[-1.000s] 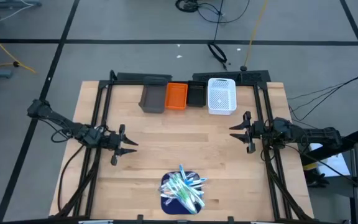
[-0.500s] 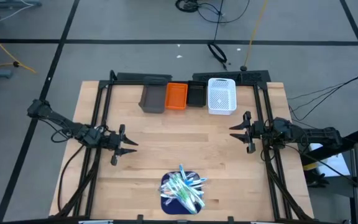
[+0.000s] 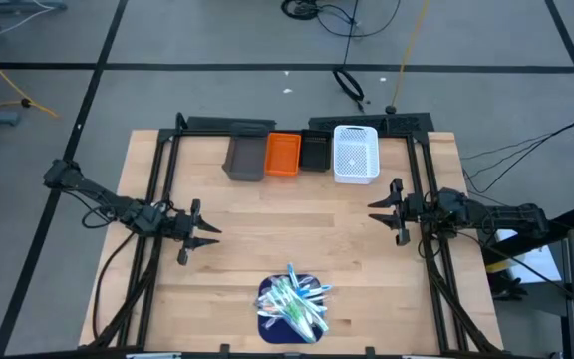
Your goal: Pick & Place Toothbrushes
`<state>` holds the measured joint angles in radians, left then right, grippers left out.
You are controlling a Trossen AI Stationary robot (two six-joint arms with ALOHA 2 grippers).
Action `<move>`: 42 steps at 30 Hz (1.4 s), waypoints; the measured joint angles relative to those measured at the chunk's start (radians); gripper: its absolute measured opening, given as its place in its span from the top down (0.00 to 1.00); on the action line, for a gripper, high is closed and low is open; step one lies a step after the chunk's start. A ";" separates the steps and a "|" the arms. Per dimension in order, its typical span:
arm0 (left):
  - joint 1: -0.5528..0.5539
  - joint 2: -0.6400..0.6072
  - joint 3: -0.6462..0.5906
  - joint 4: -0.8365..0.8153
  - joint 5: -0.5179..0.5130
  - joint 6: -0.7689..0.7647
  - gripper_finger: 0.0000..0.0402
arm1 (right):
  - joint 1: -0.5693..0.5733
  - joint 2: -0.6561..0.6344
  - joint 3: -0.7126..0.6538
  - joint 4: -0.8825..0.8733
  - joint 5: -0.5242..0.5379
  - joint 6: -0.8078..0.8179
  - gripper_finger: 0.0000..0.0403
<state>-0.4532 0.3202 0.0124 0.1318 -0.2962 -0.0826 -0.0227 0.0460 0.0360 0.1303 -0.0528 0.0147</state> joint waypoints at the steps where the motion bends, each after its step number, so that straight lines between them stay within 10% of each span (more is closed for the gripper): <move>1: 0.000 0.000 0.000 0.000 0.000 0.000 0.69 | 0.000 0.000 0.000 0.000 0.000 0.000 0.72; 27: 0.000 0.000 0.000 0.001 -0.054 0.148 0.69 | 0.009 0.023 0.000 0.181 -0.012 0.152 0.72; 42: 0.000 0.000 0.000 0.211 -0.107 0.169 0.69 | 0.201 0.575 0.050 0.392 -0.021 0.403 0.72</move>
<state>-0.4530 0.3206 0.0124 0.3424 -0.4029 0.0864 0.1783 0.6214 0.0862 0.5224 -0.0735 0.4178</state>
